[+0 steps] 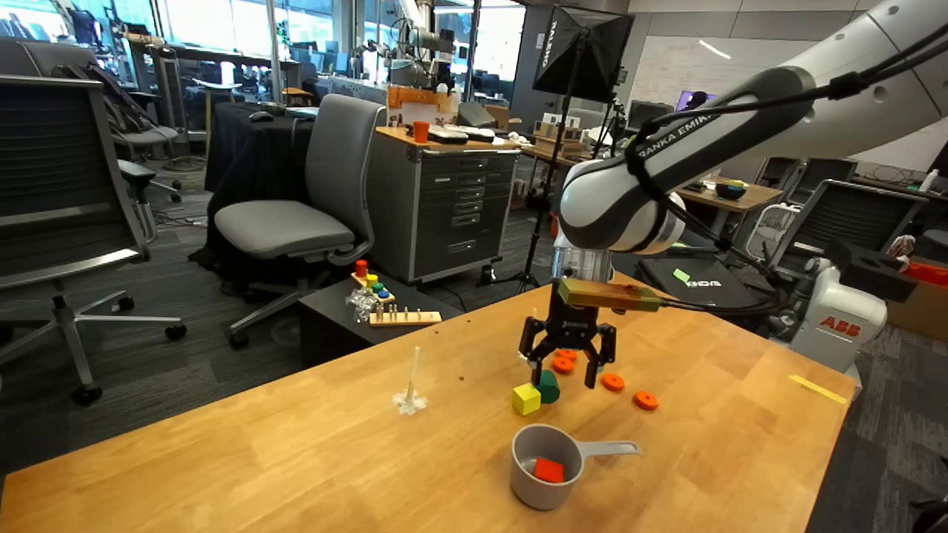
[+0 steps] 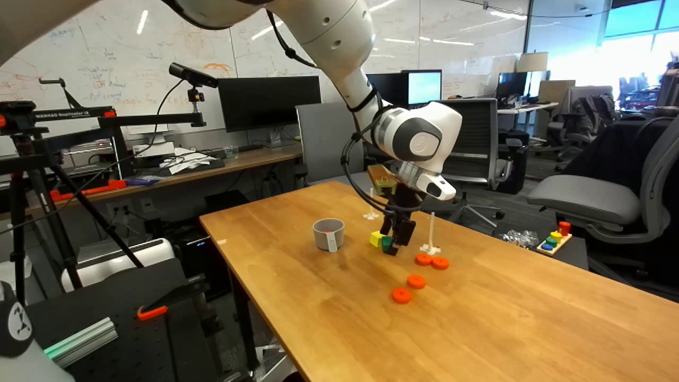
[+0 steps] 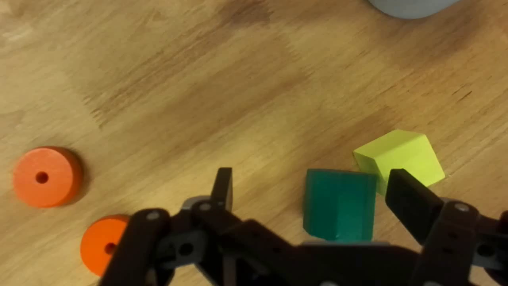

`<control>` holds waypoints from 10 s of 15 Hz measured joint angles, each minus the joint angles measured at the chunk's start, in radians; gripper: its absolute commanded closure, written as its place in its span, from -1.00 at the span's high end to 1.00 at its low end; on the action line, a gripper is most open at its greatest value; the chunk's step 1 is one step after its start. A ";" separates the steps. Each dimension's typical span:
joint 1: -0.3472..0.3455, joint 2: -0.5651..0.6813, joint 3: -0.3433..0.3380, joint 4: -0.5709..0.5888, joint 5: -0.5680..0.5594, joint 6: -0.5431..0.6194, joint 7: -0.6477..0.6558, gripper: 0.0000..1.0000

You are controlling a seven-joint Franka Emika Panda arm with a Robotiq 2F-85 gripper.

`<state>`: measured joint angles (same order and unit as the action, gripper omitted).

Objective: Put the orange, green and yellow blocks in the gray pot respectively

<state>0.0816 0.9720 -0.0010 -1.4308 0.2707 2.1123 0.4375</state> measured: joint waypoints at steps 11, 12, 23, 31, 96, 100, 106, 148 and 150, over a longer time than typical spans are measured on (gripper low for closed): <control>-0.005 0.040 -0.003 0.065 -0.032 0.020 -0.029 -0.65; -0.005 0.040 -0.002 0.065 -0.032 0.027 -0.037 -0.65; 0.092 -0.133 0.113 0.053 -0.032 0.038 -0.083 -0.65; 0.102 -0.191 0.171 -0.037 0.031 0.029 -0.122 -0.65; 0.119 0.259 0.075 0.471 -0.278 -0.209 -0.229 -0.64; 0.104 0.260 0.075 0.491 -0.237 -0.209 -0.228 -0.72; 0.098 0.176 0.100 0.488 -0.214 -0.192 -0.228 -0.72; 0.072 -0.242 0.172 -0.284 -0.039 0.077 -0.227 1.00; 0.073 -0.248 0.172 -0.287 -0.039 0.077 -0.227 1.00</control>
<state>0.1542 0.7241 0.1705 -1.7183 0.2320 2.1893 0.2104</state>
